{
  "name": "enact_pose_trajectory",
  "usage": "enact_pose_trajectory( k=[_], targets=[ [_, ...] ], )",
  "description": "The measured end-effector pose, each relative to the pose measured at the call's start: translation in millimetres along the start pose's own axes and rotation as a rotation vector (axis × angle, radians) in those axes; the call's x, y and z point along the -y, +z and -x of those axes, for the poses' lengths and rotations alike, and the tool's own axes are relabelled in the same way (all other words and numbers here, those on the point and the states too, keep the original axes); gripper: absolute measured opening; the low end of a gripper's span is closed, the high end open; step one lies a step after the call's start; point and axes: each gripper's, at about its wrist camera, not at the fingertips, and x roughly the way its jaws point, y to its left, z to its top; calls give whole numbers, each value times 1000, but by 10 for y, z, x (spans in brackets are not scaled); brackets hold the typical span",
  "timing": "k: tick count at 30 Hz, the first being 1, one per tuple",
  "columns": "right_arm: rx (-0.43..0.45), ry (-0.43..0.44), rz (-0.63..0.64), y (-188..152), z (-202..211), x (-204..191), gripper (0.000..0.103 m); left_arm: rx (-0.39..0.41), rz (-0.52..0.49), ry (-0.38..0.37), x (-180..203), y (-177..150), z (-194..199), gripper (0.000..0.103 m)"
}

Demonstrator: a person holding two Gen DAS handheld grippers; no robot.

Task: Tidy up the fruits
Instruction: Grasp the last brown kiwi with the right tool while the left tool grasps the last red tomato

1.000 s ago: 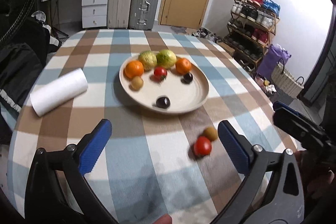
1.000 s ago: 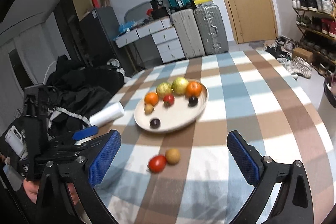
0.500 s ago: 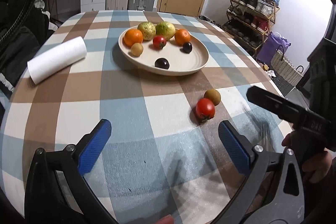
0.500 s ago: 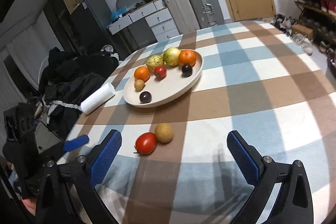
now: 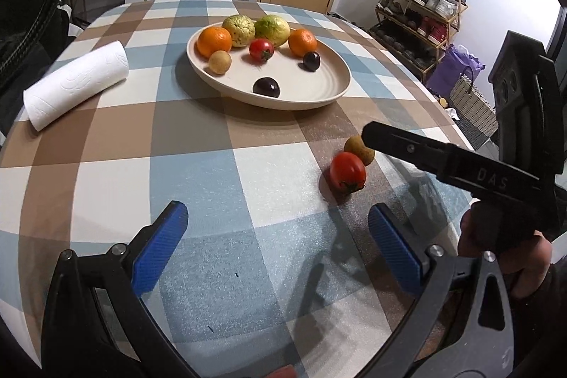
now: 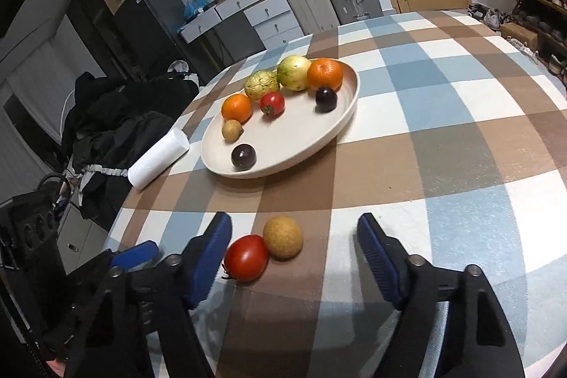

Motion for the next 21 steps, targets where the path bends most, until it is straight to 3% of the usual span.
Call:
enact_pose_trajectory(
  k=[3, 10, 12, 21],
  targets=[
    [-10, 1, 5, 9, -27, -18, 58, -15, -15, -16, 22, 19, -41, 102],
    [-47, 33, -1, -9, -108, -15, 39, -12, -15, -16, 24, 69, -70, 102],
    [-54, 43, 0, -14, -118, -13, 28, -15, -16, -10, 22, 80, -86, 102],
    [-27, 104, -44, -12, -38, 75, 25, -45, -30, -4, 81, 153, -164, 102]
  ],
)
